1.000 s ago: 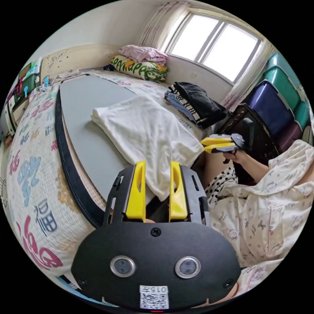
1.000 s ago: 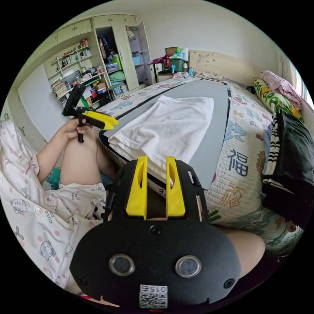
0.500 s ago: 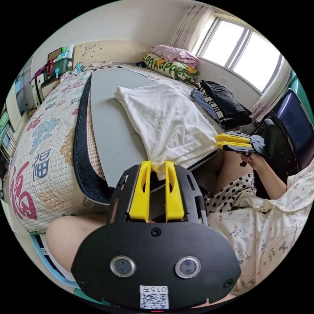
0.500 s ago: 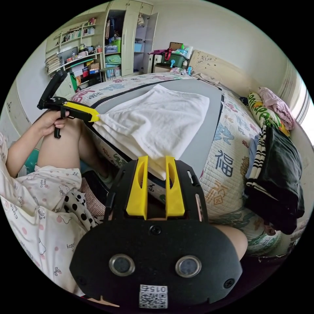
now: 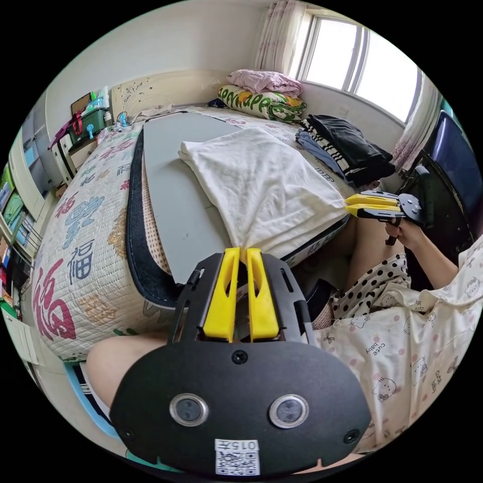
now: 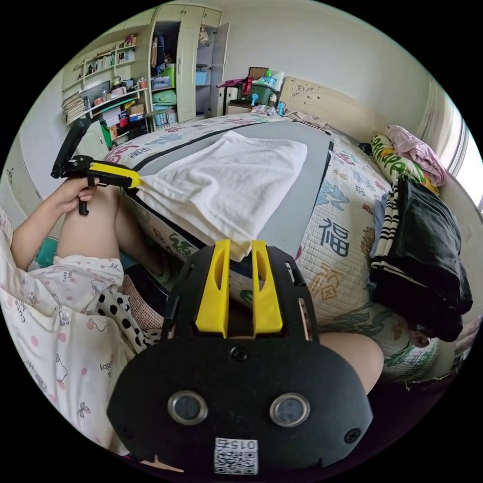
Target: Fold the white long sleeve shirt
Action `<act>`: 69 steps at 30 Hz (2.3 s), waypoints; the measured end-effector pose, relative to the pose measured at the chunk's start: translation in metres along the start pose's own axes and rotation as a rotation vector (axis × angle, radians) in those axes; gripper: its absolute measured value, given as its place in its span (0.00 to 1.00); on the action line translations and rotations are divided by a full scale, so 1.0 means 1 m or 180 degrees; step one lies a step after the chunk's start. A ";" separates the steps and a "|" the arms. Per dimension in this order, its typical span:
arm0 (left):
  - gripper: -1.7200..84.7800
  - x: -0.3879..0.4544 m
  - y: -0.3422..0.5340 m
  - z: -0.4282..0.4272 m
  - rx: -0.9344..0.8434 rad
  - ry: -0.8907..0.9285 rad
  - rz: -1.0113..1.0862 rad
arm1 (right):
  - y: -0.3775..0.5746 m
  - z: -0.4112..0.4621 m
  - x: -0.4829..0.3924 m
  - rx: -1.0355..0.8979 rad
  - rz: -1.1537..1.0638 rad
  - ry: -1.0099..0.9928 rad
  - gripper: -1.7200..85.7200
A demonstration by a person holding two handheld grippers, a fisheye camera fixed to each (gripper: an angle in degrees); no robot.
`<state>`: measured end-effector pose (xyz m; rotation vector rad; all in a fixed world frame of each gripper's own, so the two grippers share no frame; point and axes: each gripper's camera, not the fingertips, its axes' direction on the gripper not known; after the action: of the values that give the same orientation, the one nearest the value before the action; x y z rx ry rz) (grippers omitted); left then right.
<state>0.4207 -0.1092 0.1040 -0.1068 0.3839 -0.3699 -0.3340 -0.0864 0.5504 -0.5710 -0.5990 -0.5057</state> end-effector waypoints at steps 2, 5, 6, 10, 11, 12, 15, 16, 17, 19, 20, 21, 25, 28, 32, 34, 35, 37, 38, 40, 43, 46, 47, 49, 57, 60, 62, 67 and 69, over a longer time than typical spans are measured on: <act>0.04 0.002 -0.002 -0.007 -0.0008 -0.0021 -0.0016 | 0.000 -0.001 0.000 -0.0024 -0.0043 -0.0059 0.11; 0.05 0.007 -0.004 -0.018 0.0017 -0.0036 -0.0030 | 0.001 0.002 -0.009 -0.0078 -0.0200 0.0075 0.12; 0.06 0.008 -0.005 -0.022 0.0040 -0.0033 -0.0045 | 0.002 0.003 -0.011 -0.0093 -0.0226 0.0110 0.12; 0.09 0.021 -0.014 -0.039 0.0181 -0.0003 0.0001 | 0.009 0.004 -0.017 -0.0091 -0.0249 0.0316 0.10; 0.09 0.024 -0.016 -0.041 0.0202 -0.0020 0.0016 | 0.011 0.005 -0.016 -0.0074 -0.0219 0.0344 0.09; 0.09 0.029 -0.020 -0.043 0.0226 -0.0055 0.0044 | 0.013 0.005 -0.016 -0.0059 -0.0204 0.0353 0.09; 0.09 0.039 -0.030 -0.045 0.0198 -0.0031 0.0111 | 0.019 0.004 -0.017 0.0018 -0.0154 0.0352 0.07; 0.08 0.043 -0.034 -0.045 0.0196 -0.0010 0.0139 | 0.022 0.005 -0.019 0.0030 -0.0165 0.0359 0.06; 0.07 0.045 -0.035 -0.046 0.0194 -0.0015 0.0148 | 0.026 0.007 -0.021 0.0029 -0.0196 0.0384 0.06; 0.05 0.053 -0.040 -0.048 0.0177 -0.0058 0.0207 | 0.032 0.009 -0.024 0.0029 -0.0253 0.0402 0.04; 0.03 0.060 -0.043 -0.051 0.0172 -0.0107 0.0269 | 0.037 0.011 -0.026 0.0002 -0.0315 0.0391 0.03; 0.02 0.067 -0.045 -0.056 0.0177 -0.0206 0.0337 | 0.040 0.012 -0.027 -0.0020 -0.0349 0.0392 0.03; 0.01 0.082 -0.053 -0.068 0.0190 -0.0313 0.0495 | 0.058 0.026 -0.030 -0.0163 -0.0464 0.0404 0.02; 0.01 0.094 -0.068 -0.070 0.0019 -0.0323 0.0593 | 0.067 0.049 -0.041 -0.0364 -0.0643 0.0426 0.01; 0.01 0.108 -0.084 -0.065 -0.0124 -0.0394 0.0712 | 0.075 0.093 -0.053 -0.0511 -0.0688 0.0459 0.01; 0.01 0.109 -0.096 -0.057 -0.0210 -0.0380 0.0682 | 0.073 0.115 -0.057 -0.0588 -0.0683 0.0475 0.01; 0.01 0.110 -0.100 -0.056 -0.0228 -0.0378 0.0676 | 0.071 0.131 -0.061 -0.0652 -0.0706 0.0496 0.01; 0.01 0.111 -0.109 -0.052 -0.0282 -0.0382 0.0672 | 0.068 0.156 -0.067 -0.0743 -0.0745 0.0523 0.01; 0.01 0.112 -0.115 -0.048 -0.0330 -0.0400 0.0674 | 0.066 0.175 -0.070 -0.0818 -0.0758 0.0517 0.01; 0.01 0.116 -0.125 -0.037 -0.0427 -0.0475 0.0682 | 0.060 0.207 -0.074 -0.0965 -0.0786 0.0505 0.01; 0.01 0.122 -0.136 -0.026 -0.0512 -0.0575 0.0730 | 0.046 0.260 -0.082 -0.1239 -0.0858 0.0482 0.02; 0.01 0.122 -0.147 -0.015 -0.0587 -0.0585 0.0723 | 0.036 0.305 -0.093 -0.1447 -0.0912 0.0517 0.02; 0.01 0.120 -0.149 -0.015 -0.0588 -0.0560 0.0705 | 0.032 0.322 -0.098 -0.1534 -0.0939 0.0540 0.01; 0.01 0.113 -0.153 -0.016 -0.0584 -0.0463 0.0638 | 0.032 0.364 -0.106 -0.1959 -0.1055 0.0487 0.01; 0.01 0.105 -0.160 0.004 -0.0924 -0.0383 0.0680 | 0.001 0.424 -0.117 -0.1954 -0.1041 0.0445 0.01; 0.01 0.116 -0.157 0.028 -0.1268 -0.0436 0.0966 | -0.028 0.419 -0.102 -0.1695 -0.0812 0.0318 0.01; 0.01 0.119 -0.153 0.029 -0.1277 -0.0604 0.1014 | -0.053 0.413 -0.093 -0.1452 -0.0680 0.0244 0.01; 0.01 0.113 -0.136 0.001 -0.1005 -0.0429 0.1177 | -0.105 0.415 -0.078 -0.1140 -0.0485 0.0053 0.01; 0.01 0.093 -0.126 -0.023 -0.0728 -0.0110 0.1100 | -0.127 0.414 -0.073 -0.1011 -0.0413 -0.0028 0.01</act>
<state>0.4504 -0.2620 0.0723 -0.2656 0.4015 0.0181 -0.6164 0.0997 0.8307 -0.8388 -0.5699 -0.7283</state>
